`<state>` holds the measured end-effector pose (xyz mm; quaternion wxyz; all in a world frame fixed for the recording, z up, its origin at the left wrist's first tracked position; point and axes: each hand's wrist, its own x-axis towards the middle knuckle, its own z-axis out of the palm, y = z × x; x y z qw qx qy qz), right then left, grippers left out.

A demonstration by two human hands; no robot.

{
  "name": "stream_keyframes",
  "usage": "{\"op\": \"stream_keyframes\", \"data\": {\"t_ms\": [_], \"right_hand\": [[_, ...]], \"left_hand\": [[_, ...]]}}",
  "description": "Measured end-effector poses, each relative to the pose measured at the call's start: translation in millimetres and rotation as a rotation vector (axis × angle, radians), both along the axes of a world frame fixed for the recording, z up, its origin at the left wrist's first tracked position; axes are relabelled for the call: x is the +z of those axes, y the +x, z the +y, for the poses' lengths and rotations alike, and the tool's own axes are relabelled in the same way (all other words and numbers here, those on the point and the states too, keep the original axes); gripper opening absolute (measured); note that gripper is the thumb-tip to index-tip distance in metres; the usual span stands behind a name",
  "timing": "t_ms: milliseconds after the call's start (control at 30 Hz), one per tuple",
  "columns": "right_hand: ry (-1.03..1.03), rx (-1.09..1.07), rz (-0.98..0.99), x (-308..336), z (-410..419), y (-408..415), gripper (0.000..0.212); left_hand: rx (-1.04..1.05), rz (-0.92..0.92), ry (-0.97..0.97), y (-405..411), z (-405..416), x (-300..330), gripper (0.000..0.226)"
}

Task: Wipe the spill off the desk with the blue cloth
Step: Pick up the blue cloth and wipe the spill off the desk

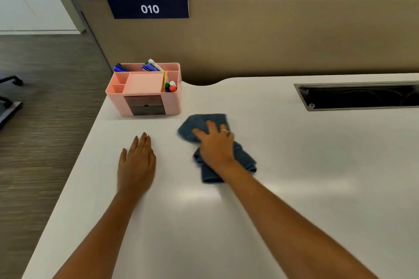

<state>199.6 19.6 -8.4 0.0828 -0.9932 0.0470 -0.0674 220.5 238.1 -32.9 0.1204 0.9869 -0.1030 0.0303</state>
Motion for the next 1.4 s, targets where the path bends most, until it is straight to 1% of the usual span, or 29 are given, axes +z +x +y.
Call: {"op": "stream_keyframes", "data": {"t_ms": [67,133,267,367,467,567,667,767,867,967,1067,1133,1267,1400], "right_hand": [[-0.003,-0.143,-0.039,0,-58,-9,0.046],[-0.030,-0.303,-0.013,1,-122,-25,0.046],[-0.012,-0.588,-0.034,0,-231,-78,0.046],[0.000,-0.689,-0.045,-4,-256,-102,0.043],[0.031,-0.748,-0.028,0,-246,-97,0.042],[0.072,-0.699,-0.027,0,-205,-81,0.043],[0.083,-0.516,-0.041,1,-136,-65,0.043],[0.101,-0.293,-0.001,1,-52,-58,0.044],[0.121,-0.115,-0.022,0,23,-76,0.042],[0.052,-0.018,0.016,-1,52,-99,0.043],[-0.024,0.019,0.002,2,32,-111,0.045],[-0.060,-0.022,-0.006,4,4,-117,0.045],[-0.063,-0.229,-0.014,7,-81,-131,0.042],[-0.074,-0.474,-0.016,7,-167,-162,0.041]], "left_hand": [[-0.002,-0.010,-0.017,-1,0,0,0.050],[-0.004,-0.023,-0.036,-2,0,0,0.049],[-0.005,-0.033,-0.063,-4,1,-1,0.048],[0.015,-0.044,-0.080,-10,0,0,0.048],[0.050,-0.039,-0.072,-20,-2,-1,0.048],[0.057,-0.029,-0.053,-34,-4,-3,0.049],[0.049,-0.024,-0.049,-52,-4,-3,0.049],[0.060,-0.023,-0.064,-69,-3,-2,0.049],[0.078,-0.018,-0.062,-78,-3,-2,0.048],[0.081,-0.015,-0.048,-84,0,-2,0.048],[0.074,-0.014,-0.045,-88,2,-2,0.048],[0.069,-0.018,-0.053,-91,4,-2,0.048],[0.074,-0.029,-0.065,-95,6,-2,0.047],[0.079,-0.039,-0.069,-94,4,0,0.047]]}}
